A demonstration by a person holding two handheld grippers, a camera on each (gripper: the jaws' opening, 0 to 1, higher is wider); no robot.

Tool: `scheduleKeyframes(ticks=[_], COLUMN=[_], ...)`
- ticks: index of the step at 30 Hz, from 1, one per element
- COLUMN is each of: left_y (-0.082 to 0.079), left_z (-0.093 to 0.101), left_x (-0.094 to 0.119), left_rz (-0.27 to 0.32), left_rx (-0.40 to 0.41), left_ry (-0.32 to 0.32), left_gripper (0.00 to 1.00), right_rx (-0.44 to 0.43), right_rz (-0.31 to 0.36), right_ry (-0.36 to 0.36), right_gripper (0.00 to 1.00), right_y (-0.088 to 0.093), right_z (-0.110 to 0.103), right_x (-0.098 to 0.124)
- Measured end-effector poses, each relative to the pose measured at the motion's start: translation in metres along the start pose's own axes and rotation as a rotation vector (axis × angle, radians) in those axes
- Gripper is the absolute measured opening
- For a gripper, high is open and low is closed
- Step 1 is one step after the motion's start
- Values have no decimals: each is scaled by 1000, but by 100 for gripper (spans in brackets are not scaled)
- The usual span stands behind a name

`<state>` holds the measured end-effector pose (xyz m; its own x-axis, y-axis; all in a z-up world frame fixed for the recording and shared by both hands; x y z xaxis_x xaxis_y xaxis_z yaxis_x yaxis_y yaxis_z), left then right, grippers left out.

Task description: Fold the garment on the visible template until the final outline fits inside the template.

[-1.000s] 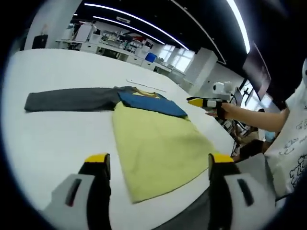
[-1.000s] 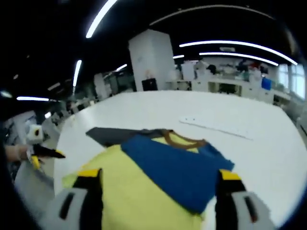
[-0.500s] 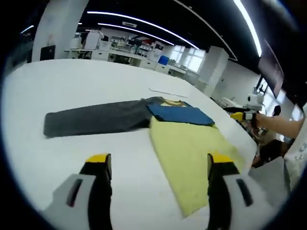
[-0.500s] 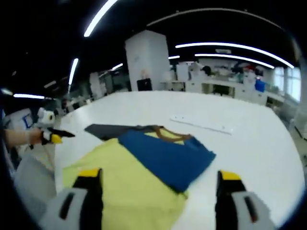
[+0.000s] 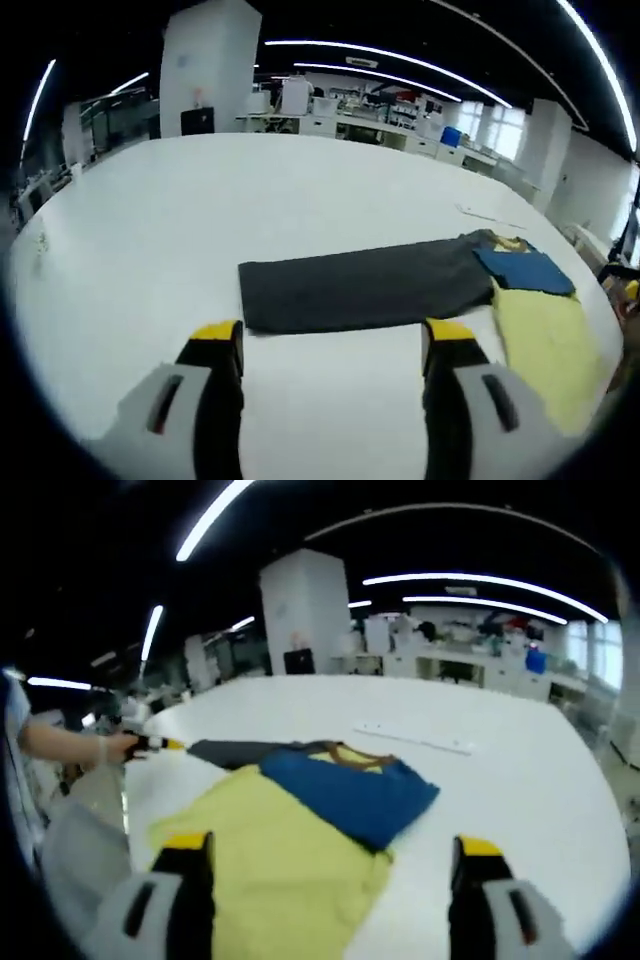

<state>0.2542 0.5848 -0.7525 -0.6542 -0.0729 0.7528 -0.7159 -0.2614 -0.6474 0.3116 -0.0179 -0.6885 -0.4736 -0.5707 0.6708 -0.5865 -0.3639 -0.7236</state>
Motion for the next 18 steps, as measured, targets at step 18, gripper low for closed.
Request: scheduleKeyframes(ticks=[18], left_y=[-6], left_z=[-42], left_x=[-41], left_rz=[-19], left_rx=[104], left_ry=[-113], left_gripper=[31], right_rx=[-31], right_rz=[-15], right_ry=[34], right_gripper=[99], right_y=[19], right_z=[-1], right_x=[18])
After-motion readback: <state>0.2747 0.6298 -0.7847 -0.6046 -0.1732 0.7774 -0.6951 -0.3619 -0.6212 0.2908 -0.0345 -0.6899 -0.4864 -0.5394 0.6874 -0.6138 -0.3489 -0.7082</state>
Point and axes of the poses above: the point that each gripper's makers call its tool centre point, and the gripper's own axes: x roughly backward along the fingers, z roughly to its right, y roughly out of its underside, the point moved 9 cm from there along x, roughly backward along the fingers, and after that the axes turned 15 degrees about -z, right-handed, at the moved point
